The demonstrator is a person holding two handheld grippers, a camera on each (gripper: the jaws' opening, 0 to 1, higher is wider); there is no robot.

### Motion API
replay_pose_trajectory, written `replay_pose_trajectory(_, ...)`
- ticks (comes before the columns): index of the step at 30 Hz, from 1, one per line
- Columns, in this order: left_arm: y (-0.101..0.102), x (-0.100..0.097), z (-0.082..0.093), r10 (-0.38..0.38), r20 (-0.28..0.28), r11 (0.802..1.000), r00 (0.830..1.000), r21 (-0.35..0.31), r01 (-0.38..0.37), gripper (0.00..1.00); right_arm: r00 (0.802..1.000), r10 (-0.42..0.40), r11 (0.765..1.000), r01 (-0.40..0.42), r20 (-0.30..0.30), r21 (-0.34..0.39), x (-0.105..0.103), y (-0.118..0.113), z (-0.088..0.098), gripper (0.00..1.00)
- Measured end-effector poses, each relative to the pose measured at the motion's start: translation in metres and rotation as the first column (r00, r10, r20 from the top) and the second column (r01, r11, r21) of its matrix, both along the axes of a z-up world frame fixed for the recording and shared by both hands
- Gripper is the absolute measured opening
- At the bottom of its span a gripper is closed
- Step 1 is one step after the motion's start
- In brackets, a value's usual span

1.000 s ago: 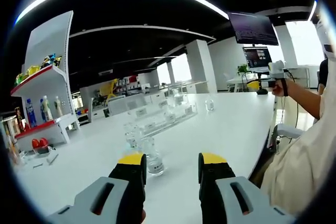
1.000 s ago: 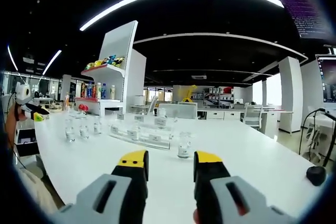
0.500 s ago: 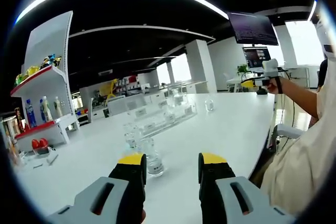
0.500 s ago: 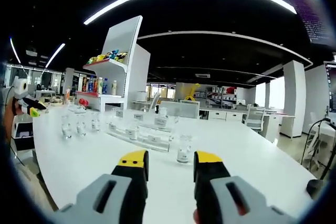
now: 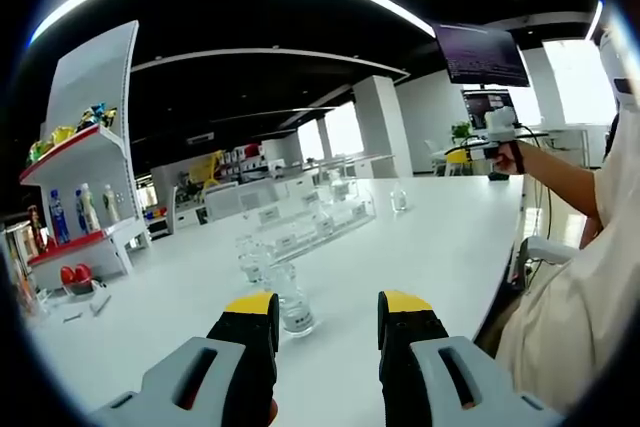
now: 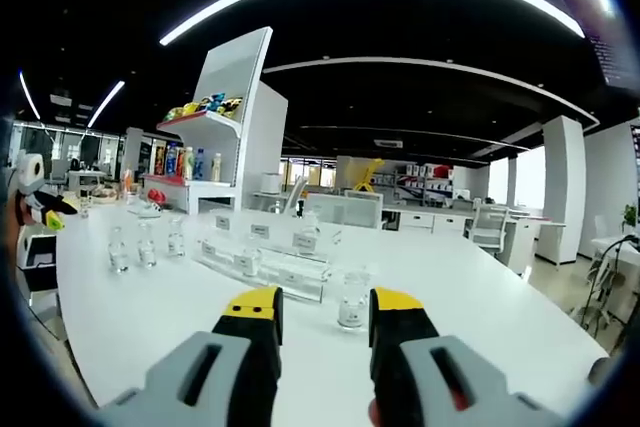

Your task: Identify the label on the chemical reagent bottle, grasp the chemical reagent bottle, and place it in the designated position on the reagent rack

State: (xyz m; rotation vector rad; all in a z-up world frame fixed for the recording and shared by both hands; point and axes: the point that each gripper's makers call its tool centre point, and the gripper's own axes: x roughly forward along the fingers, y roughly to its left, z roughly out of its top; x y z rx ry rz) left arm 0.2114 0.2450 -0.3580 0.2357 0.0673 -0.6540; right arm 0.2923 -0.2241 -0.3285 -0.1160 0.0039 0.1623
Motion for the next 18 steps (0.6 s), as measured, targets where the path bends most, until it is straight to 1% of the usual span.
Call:
replay_pose_trajectory(9,0.001,0.003,0.0,0.002,-0.006,1.0,1.0,-0.001,-0.002,0.4,1.0,-0.016,1.0,0.017,-0.02,0.006,0.018,0.001,-0.004,0.34)
replay_pose_trajectory(18,-0.001,0.004,0.0,-0.001,-0.01,1.0,1.0,0.003,0.001,0.4,0.999,-0.021,1.0,0.021,-0.029,0.002,0.028,0.01,0.002,0.34)
